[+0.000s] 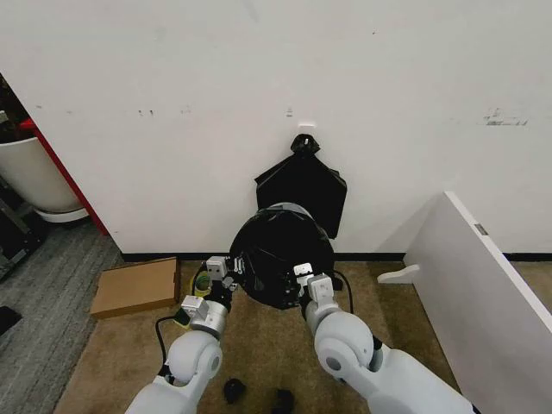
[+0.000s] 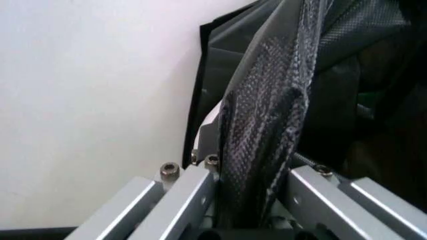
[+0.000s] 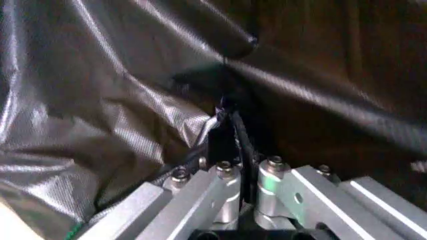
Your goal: Place the garbage bag over the trash bin.
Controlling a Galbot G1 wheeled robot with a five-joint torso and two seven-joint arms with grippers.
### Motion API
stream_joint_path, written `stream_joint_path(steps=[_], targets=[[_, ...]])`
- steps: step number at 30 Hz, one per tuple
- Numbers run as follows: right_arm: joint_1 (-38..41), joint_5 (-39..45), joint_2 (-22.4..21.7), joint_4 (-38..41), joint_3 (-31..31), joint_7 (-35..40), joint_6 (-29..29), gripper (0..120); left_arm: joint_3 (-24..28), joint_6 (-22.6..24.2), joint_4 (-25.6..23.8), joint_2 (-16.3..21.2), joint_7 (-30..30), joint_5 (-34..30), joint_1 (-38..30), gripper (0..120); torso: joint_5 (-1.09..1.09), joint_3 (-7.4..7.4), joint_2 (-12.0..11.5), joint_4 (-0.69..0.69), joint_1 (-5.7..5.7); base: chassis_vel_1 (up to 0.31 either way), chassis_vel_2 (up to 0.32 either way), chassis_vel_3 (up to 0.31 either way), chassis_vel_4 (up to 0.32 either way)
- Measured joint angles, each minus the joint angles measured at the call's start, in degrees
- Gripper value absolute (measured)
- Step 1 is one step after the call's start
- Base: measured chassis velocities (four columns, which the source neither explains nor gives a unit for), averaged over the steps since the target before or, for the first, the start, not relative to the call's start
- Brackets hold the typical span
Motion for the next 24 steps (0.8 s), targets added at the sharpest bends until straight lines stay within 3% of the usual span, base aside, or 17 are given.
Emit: stream_joint_path(steps=[12, 24], targets=[[6.87, 9.48, 1.90, -5.14, 0.91, 4.28, -3.06, 0, 0.19, -1.12, 0.07, 0.16, 1.35, 0.73, 0.45, 0, 0.00, 0.00, 0.00, 0.01, 0.00, 0.000, 0.000, 0.000, 0.000], [8.86, 7.76, 3.11, -10.64, 0.67, 3.76, -3.02, 0, 0.13, -1.36, -0.65, 0.25, 1.77, 0.51, 0.66, 0, 0.00, 0.00, 0.00, 0.01, 0.00, 0.000, 0.000, 0.000, 0.000]])
